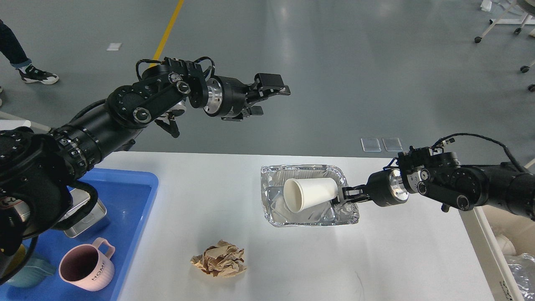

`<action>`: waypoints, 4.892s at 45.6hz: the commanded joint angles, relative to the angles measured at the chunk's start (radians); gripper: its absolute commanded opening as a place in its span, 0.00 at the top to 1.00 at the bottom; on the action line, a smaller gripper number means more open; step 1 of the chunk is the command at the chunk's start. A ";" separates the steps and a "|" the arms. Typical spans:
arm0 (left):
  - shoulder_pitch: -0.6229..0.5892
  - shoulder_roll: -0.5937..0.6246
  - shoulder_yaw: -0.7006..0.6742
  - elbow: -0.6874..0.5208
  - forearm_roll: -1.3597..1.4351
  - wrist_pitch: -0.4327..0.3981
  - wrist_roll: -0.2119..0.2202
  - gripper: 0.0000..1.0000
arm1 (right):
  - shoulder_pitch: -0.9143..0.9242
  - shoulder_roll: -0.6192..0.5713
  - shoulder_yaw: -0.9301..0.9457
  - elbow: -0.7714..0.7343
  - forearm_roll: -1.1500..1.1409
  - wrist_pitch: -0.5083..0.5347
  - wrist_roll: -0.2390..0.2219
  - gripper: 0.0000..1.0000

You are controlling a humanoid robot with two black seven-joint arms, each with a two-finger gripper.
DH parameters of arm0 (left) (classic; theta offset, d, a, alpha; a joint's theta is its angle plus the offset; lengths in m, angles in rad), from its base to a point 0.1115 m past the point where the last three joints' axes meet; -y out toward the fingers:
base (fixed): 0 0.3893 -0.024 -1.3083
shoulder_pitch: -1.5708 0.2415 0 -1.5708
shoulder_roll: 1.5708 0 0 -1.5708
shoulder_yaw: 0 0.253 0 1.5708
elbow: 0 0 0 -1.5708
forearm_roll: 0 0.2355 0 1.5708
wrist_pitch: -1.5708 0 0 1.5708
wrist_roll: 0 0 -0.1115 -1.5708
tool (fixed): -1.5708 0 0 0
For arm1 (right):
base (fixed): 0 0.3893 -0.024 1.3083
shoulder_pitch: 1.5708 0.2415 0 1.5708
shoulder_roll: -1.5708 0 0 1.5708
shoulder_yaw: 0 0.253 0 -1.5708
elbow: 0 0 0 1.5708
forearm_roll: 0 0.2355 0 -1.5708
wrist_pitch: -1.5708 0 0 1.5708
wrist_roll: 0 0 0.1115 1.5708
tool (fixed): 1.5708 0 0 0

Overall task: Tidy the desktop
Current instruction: 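Raise the left gripper away and back toward the bin, then lower the left gripper onto the crumpled brown paper and grasp it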

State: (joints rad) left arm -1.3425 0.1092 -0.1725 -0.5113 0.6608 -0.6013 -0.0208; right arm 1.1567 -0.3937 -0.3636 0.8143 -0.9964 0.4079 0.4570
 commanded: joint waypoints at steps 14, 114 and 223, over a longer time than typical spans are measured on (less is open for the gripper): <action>0.066 0.178 -0.010 -0.003 -0.004 -0.115 0.010 0.02 | 0.060 -0.057 0.000 0.082 0.001 0.012 -0.006 1.00; 0.815 1.687 -0.120 -1.104 0.040 0.071 -0.285 0.02 | 0.034 -0.123 0.028 0.095 0.022 -0.027 -0.008 1.00; 0.488 0.159 0.082 -0.470 0.654 -0.083 0.131 0.95 | -0.029 -0.175 0.029 0.100 0.022 -0.064 -0.004 1.00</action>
State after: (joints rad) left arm -0.8493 0.2757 -0.1103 -0.9932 1.3006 -0.7227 0.1087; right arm 1.1275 -0.5660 -0.3343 0.9143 -0.9741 0.3436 0.4526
